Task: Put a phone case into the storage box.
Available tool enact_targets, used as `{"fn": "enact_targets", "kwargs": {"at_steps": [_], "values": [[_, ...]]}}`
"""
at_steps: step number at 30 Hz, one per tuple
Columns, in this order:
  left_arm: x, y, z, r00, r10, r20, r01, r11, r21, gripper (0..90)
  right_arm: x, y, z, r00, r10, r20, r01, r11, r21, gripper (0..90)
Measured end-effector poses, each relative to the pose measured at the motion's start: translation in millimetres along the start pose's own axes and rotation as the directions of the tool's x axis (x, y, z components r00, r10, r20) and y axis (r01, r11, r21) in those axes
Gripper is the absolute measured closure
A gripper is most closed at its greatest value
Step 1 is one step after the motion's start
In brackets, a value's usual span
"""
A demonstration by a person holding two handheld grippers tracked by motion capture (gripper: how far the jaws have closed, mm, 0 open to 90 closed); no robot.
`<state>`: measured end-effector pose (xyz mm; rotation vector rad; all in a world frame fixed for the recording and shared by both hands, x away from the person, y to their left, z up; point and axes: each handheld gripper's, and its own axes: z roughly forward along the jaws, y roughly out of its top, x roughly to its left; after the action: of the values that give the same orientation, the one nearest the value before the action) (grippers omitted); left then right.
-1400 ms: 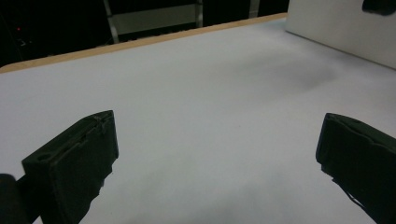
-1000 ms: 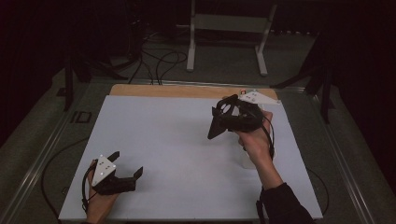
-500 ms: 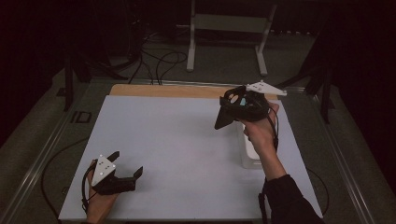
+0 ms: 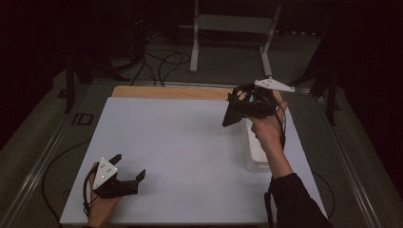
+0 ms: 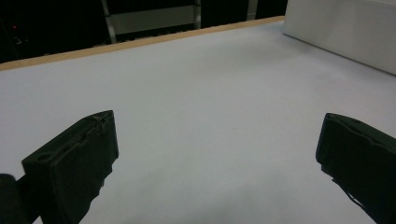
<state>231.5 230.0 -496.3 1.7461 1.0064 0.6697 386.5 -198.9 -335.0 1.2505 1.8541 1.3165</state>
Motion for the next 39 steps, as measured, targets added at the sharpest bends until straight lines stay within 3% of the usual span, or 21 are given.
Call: {"fn": "enact_targets", "kwargs": {"at_steps": [27, 39], "values": [[1.3, 0.5, -0.7, 0.9999, -0.016, -0.002, 0.016, 0.9998, -0.011, 0.0, -28.5, 10.4, 5.5, 0.9955, 0.026, 0.091, -0.027, 1.0, 0.006, 14.2], [1.5, 0.5, -0.5, 0.9999, -0.017, 0.0, 0.017, 0.9998, -0.012, 0.0, -46.2, 10.6, 9.5, 0.9867, 0.042, 0.157, -0.045, 0.999, 0.015, 14.1]]}}
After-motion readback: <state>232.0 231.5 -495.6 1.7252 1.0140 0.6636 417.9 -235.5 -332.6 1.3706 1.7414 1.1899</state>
